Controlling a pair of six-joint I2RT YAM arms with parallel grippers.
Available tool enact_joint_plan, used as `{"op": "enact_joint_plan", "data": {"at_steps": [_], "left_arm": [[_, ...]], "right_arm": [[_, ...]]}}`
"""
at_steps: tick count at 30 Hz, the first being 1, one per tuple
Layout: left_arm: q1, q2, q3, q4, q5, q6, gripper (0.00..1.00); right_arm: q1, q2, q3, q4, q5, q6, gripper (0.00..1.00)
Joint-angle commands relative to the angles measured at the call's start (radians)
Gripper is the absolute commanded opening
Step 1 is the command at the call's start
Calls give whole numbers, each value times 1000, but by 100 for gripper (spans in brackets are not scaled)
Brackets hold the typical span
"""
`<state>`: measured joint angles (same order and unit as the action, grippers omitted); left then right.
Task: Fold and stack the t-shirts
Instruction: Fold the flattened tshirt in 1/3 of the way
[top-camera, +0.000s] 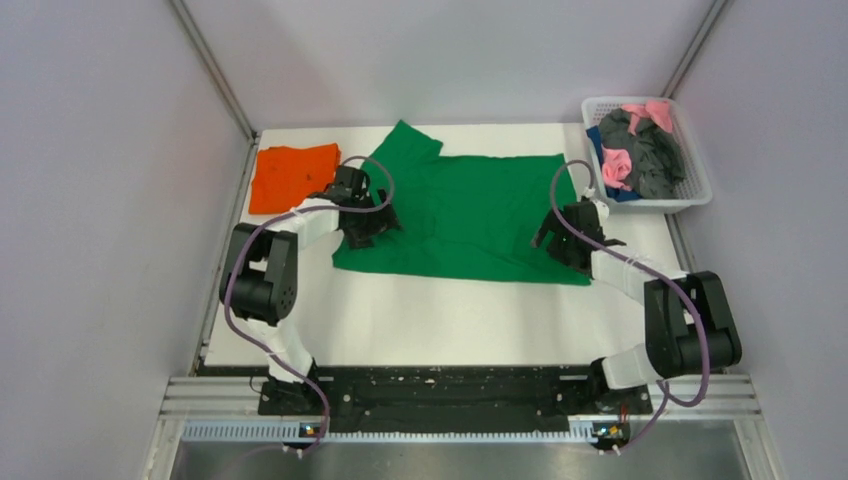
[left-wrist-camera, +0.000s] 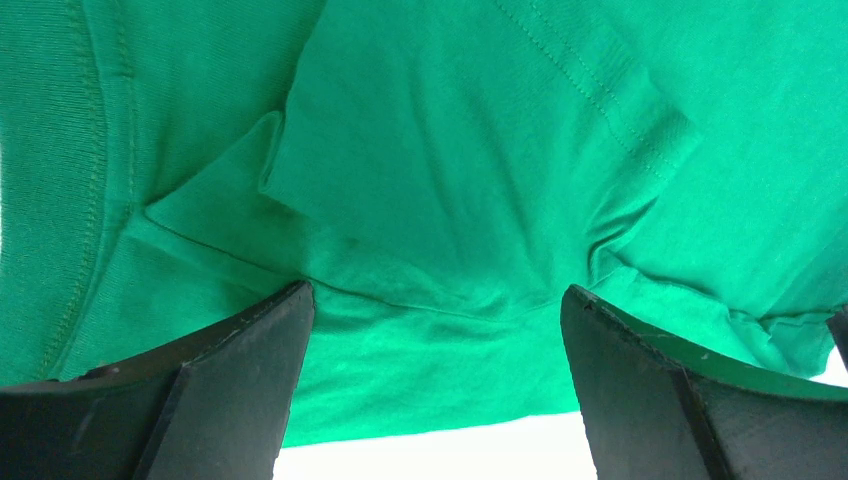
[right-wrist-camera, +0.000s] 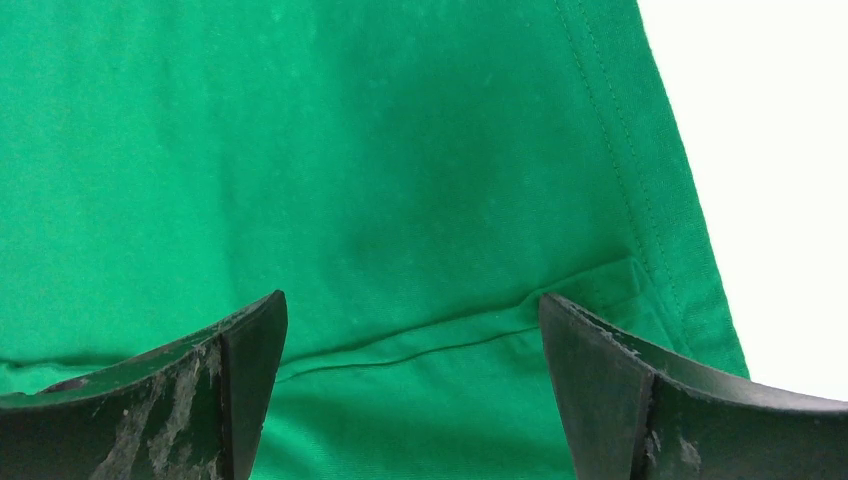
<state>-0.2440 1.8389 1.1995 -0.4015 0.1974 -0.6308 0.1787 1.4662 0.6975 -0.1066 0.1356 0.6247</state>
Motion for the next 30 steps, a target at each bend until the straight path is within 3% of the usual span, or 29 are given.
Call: {"op": "enact_joint_plan", "data": {"at_steps": [1, 7, 12, 18, 23, 30], "left_arm": [[0, -90, -179, 36, -10, -45, 99], [-9, -324, -497, 61, -18, -107, 99], [-21, -558, -724, 25, -59, -189, 99], [-26, -836, -887, -44, 4, -281, 99], [-28, -1034, -951, -77, 15, -342, 99], [-28, -997, -928, -96, -3, -360, 99]], "right_arm": [[-3, -65, -143, -33, -25, 84, 95], [24, -315, -277, -217, -51, 176, 94], [155, -537, -342, -410, -21, 302, 93], [256, -798, -435, -570, -46, 489, 91], [304, -896, -395, -739, 52, 545, 90], [304, -922, -370, -798, 126, 545, 91]]}}
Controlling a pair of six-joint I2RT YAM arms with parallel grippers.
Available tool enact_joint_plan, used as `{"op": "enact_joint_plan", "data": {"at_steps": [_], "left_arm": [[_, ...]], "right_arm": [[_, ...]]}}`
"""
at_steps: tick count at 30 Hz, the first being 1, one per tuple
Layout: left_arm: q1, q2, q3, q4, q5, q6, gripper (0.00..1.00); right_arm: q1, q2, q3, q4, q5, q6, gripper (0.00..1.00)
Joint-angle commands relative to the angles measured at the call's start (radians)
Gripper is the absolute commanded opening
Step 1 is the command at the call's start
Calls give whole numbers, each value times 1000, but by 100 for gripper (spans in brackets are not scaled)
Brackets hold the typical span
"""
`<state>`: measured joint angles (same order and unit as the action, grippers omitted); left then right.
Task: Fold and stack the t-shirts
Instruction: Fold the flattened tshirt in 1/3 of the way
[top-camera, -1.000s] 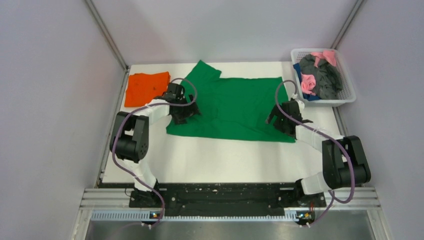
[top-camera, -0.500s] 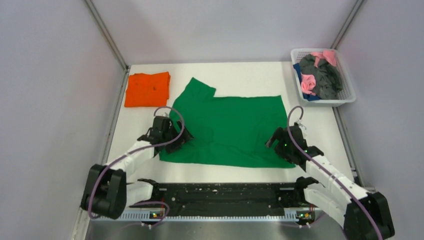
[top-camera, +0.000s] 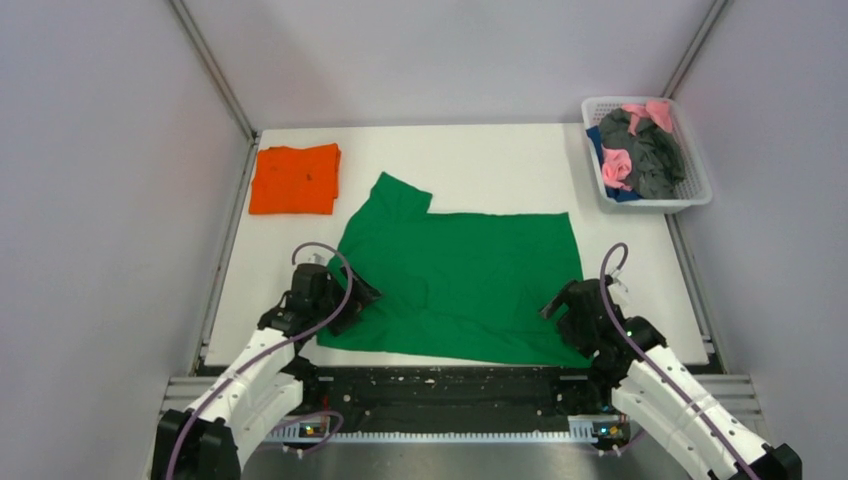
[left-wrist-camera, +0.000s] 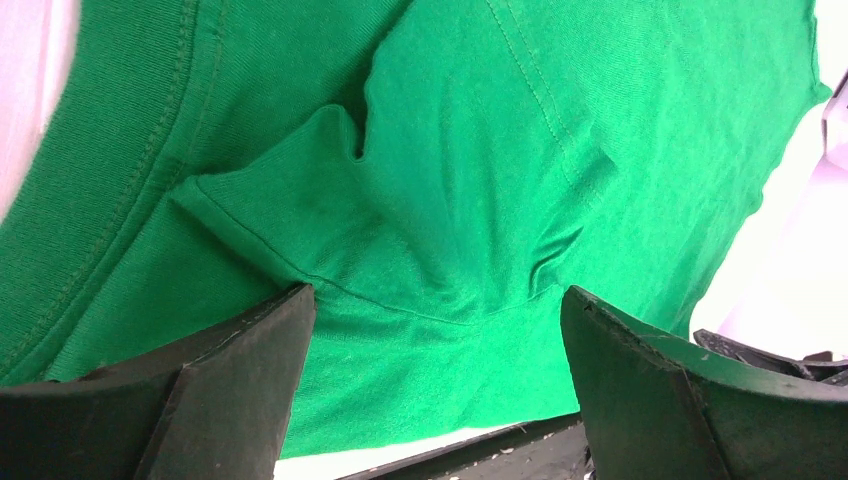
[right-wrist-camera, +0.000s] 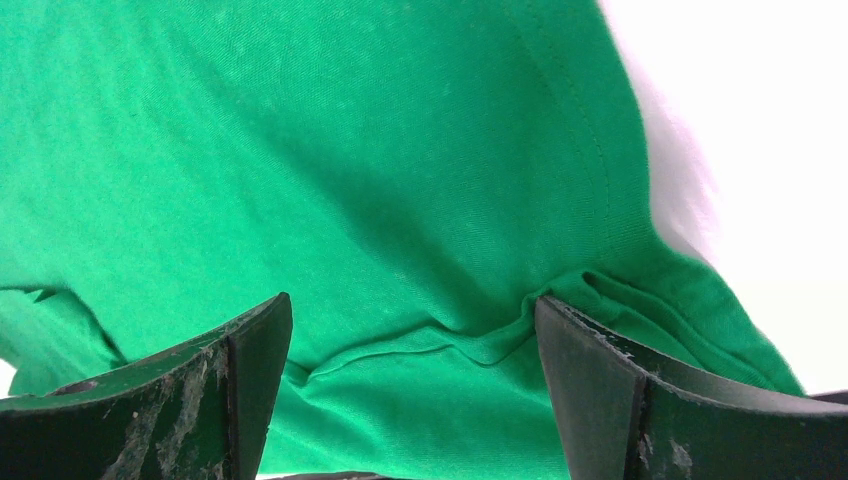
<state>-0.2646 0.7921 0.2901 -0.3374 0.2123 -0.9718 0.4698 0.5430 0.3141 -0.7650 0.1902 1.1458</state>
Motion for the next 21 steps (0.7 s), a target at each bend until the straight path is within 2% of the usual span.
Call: {"op": "enact_joint_plan", "data": {"at_steps": [1, 11, 16, 21], "left_arm": [[-7, 57, -14, -161, -21, -19, 99], [-7, 111, 22, -150, -41, -17, 99], [-10, 17, 96, -213, -70, -13, 99], [-12, -46, 194, -275, -153, 46, 99]], "right_arm": [[12, 5, 16, -142, 85, 28, 91], [12, -4, 39, -119, 168, 35, 91], [12, 40, 93, -39, 156, -35, 93], [12, 114, 195, 6, 217, -136, 99]]}}
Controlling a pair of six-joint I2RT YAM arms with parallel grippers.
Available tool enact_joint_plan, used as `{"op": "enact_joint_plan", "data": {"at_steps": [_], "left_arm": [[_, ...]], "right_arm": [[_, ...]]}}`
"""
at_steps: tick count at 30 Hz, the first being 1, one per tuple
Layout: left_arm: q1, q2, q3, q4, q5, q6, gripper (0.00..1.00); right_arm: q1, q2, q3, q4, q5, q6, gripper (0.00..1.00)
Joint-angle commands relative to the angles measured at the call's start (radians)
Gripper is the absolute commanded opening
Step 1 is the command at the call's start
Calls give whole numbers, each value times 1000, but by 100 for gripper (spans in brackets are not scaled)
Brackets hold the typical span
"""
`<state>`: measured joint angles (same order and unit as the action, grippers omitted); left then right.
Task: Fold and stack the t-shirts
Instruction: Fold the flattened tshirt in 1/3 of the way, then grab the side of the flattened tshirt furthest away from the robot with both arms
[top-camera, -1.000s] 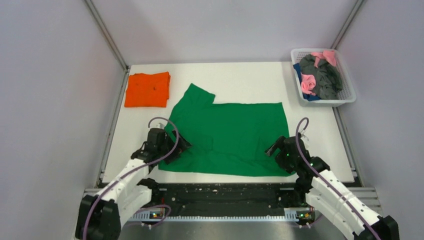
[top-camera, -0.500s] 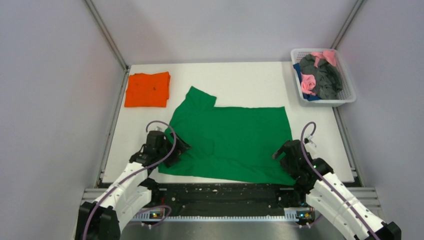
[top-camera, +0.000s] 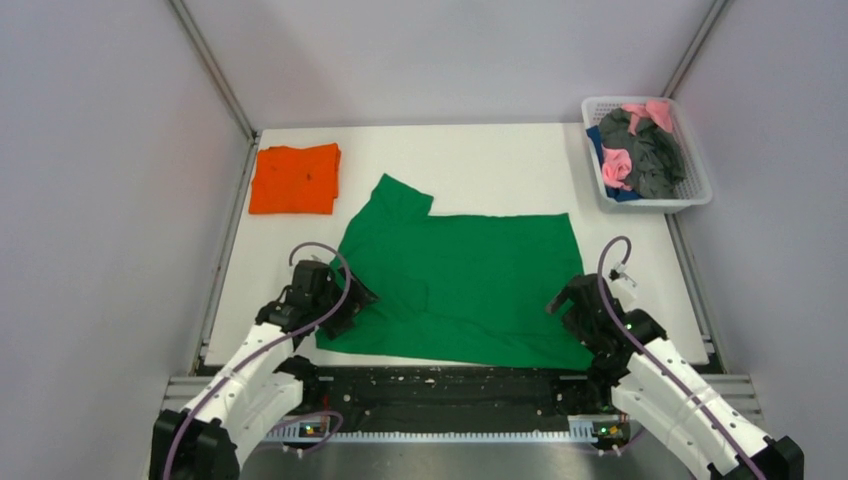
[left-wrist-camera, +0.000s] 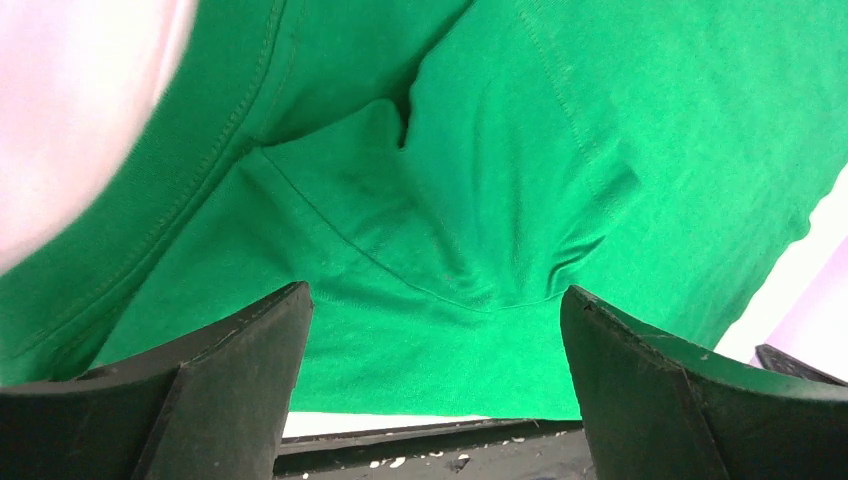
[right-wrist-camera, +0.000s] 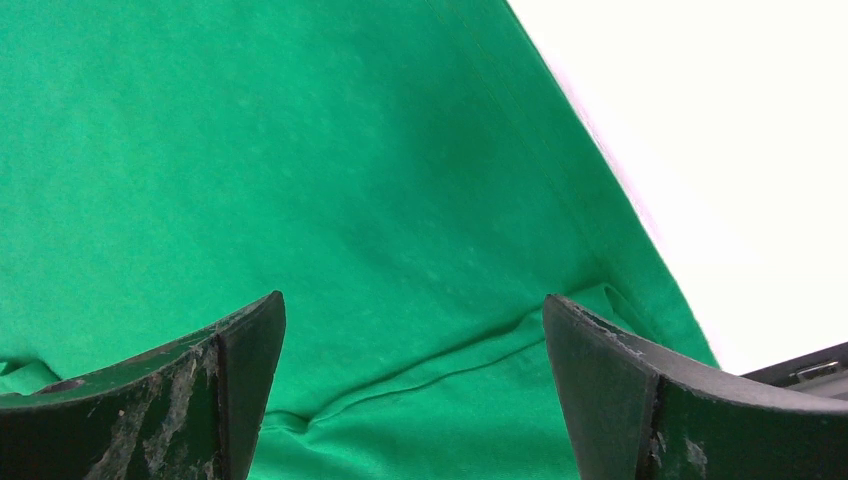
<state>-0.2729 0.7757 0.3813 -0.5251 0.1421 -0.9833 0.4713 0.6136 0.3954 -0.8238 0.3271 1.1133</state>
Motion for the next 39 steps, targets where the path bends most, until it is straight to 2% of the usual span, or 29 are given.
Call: {"op": "enact_joint_plan", "data": {"at_steps": [1, 7, 10, 12, 16, 18, 23, 26, 29, 36, 39], "left_arm": [[-3, -19, 144, -97, -81, 75, 99], [-3, 147, 360, -69, -62, 192, 99], [-3, 302, 503, -18, -70, 295, 99], [-3, 466, 631, -14, -94, 363, 99], [-3, 775, 953, -87, -131, 453, 99], [-3, 934, 1110, -104, -199, 539, 97], [-1, 1342, 1668, -331, -406, 672, 96], [-1, 1503, 1854, -331, -431, 741, 96], [-2, 1595, 1930, -294, -386, 770, 97], [0, 1695, 1944, -194, -323, 762, 98], [1, 1722, 1944, -187, -316, 743, 93]], "right_arm": [[10, 55, 134, 68, 98, -120, 99], [10, 65, 197, 117, 200, -222, 99], [10, 63, 201, 185, 189, -297, 99], [10, 68, 200, 230, 177, -347, 99], [11, 90, 179, 272, 184, -409, 99], [10, 109, 162, 297, 179, -429, 99], [9, 174, 129, 345, 186, -451, 99], [9, 214, 119, 368, 186, -459, 99], [7, 251, 118, 396, 173, -478, 99], [7, 306, 106, 419, 148, -489, 99], [7, 307, 101, 417, 147, -489, 99]]}}
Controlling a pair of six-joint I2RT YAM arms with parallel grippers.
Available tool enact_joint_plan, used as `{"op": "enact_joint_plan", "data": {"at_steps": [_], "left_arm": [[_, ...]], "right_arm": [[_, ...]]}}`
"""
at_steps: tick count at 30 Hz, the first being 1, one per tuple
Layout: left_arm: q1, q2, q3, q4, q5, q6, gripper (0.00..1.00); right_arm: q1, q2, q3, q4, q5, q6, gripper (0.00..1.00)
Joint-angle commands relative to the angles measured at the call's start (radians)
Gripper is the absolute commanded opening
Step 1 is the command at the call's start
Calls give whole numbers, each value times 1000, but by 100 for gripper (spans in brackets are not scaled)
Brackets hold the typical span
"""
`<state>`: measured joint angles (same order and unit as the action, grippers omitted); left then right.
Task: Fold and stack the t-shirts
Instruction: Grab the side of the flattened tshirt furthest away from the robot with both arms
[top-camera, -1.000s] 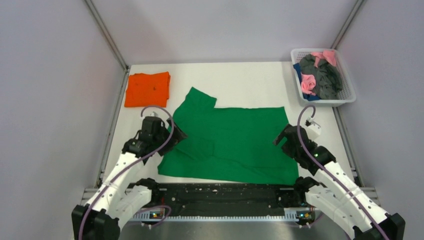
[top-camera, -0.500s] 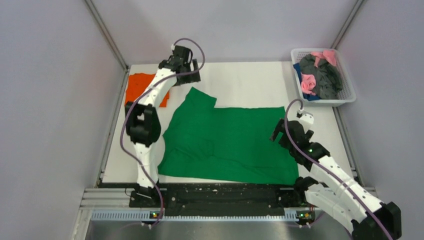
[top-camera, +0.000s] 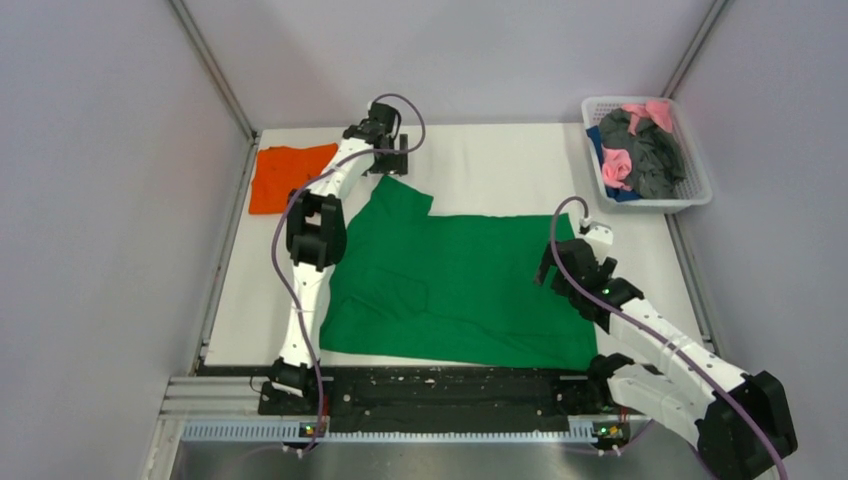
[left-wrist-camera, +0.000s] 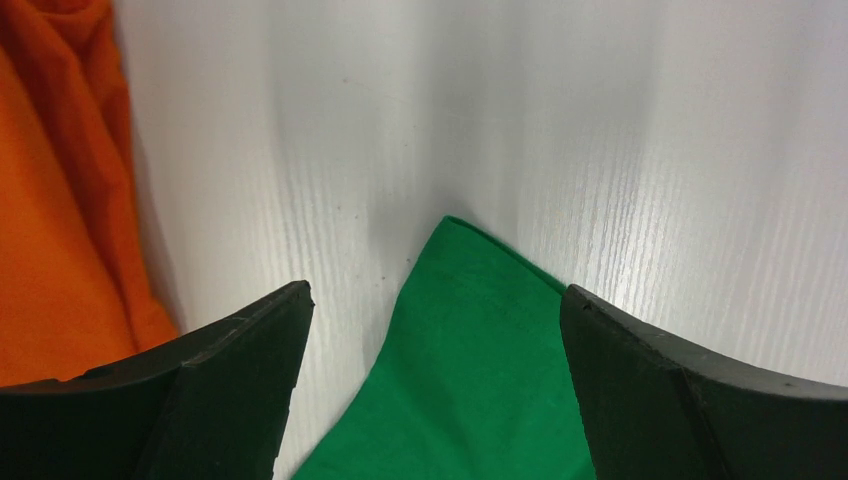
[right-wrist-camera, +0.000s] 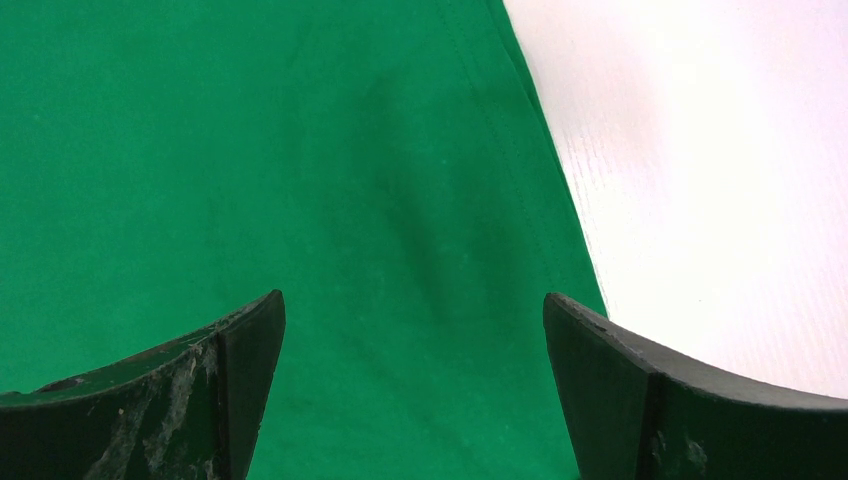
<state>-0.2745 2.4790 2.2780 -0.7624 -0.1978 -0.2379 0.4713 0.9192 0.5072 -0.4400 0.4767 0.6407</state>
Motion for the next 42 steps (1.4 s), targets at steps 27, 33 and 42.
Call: {"op": "enact_joint_plan", "data": {"at_steps": [27, 33, 42], "left_arm": [[1, -65, -164, 16, 148, 6, 0], [0, -192, -263, 64, 152, -38, 0], [-17, -363, -418, 101, 140, -114, 0]], "right_arm": [[1, 38, 38, 27, 69, -2, 99], [-122, 188, 198, 67, 30, 22, 99], [-208, 595, 471, 188, 125, -80, 96]]}}
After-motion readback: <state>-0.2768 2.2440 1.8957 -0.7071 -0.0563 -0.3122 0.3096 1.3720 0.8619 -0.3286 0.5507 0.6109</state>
